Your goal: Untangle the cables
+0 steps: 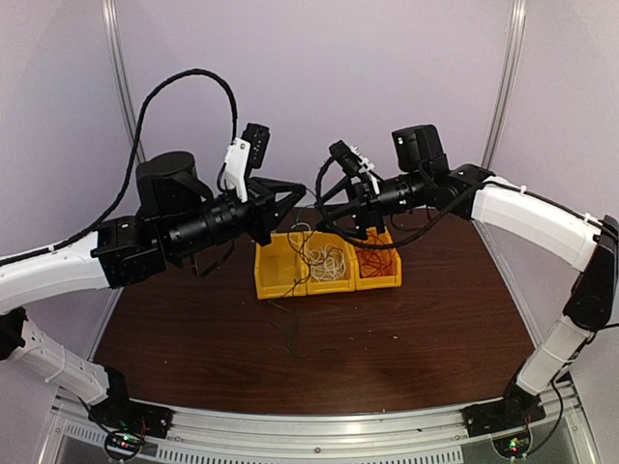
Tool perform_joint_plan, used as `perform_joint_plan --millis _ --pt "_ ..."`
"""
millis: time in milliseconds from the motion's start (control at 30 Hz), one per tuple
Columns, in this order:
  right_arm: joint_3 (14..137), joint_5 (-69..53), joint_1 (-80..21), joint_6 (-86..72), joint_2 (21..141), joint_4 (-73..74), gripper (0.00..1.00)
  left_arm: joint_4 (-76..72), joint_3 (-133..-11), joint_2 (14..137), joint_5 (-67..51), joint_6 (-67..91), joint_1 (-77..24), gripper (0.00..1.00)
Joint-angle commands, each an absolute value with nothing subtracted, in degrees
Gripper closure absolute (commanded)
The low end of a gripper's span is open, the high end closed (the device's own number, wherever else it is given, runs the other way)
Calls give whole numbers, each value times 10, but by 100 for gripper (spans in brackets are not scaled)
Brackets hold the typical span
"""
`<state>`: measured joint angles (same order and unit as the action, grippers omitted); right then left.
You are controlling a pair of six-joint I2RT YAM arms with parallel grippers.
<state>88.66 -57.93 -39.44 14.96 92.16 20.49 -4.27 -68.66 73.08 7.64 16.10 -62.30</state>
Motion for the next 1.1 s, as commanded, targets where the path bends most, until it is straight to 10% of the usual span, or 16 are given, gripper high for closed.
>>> perform_joint_plan --millis 0,300,400,500,600,1067 --pt "905 -576 -419 134 938 178 37 -77 -687 733 59 168 -622 100" --pt "903 -606 -423 123 923 166 100 -71 -678 729 65 167 -622 100" --pt "909 -599 -422 135 913 187 100 -67 -672 724 79 166 -622 100" --pt "917 -587 -416 147 905 213 100 -57 -646 707 91 161 -622 59" --pt "935 -583 -410 151 897 233 100 -85 -566 670 82 148 -622 40" --pt "981 -578 -408 142 896 262 100 -204 -449 683 62 83 -622 38"
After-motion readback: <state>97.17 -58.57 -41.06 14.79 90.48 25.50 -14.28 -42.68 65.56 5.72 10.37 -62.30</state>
